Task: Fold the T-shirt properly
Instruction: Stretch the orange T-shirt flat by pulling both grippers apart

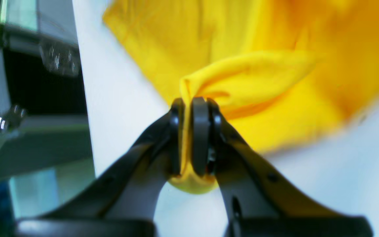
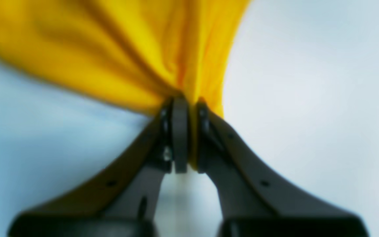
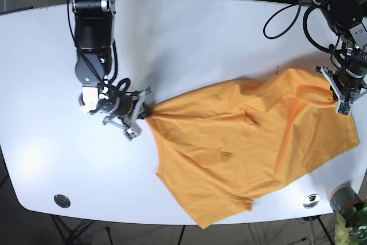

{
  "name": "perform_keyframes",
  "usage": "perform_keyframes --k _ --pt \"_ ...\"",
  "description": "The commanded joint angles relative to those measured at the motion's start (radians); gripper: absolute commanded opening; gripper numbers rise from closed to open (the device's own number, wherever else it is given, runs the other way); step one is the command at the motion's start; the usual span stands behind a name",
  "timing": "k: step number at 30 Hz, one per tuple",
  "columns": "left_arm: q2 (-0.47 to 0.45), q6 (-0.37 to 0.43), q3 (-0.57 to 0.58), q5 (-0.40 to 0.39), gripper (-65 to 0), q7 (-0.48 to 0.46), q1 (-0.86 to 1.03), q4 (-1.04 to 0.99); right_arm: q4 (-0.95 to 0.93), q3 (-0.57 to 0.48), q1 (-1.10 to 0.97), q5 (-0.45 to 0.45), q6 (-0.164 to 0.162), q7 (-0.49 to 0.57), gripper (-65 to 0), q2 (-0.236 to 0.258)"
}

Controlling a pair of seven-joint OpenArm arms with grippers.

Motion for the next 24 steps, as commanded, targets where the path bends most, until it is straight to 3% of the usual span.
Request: perform_keyframes --k 1,5,8,15,18,24 --pt "-0.007 0.002 0.028 -0.035 -65.0 0.033 -0.011 0.018 0.035 0.007 0.021 0.011 0.001 0.014 -63.1 0.058" --pt "0.03 0.002 0.087 -0.049 -65.0 0.041 -0.011 0.022 0.05 0.014 -0.016 0.011 0.001 0.014 -63.1 0.148" --pt "0.056 0.002 0.12 -0.049 -65.0 0.041 -0.005 0.022 0.088 0.075 -0.065 0.034 0.001 0.013 -63.1 0.188" --pt "0.087 0.002 0.123 -0.048 -65.0 0.041 0.055 0.018 0.142 0.184 -0.212 0.166 0.001 -0.027 -63.1 0.294" --pt "0.087 0.002 0.123 -0.048 -65.0 0.06 0.098 0.018 0.188 0.225 -0.289 0.212 0.001 -0.029 -63.1 0.317" --pt "0.084 0.002 0.101 -0.049 -65.0 0.098 0.167 0.018 0.25 0.311 -0.404 0.226 0.001 -0.045 -63.1 0.313"
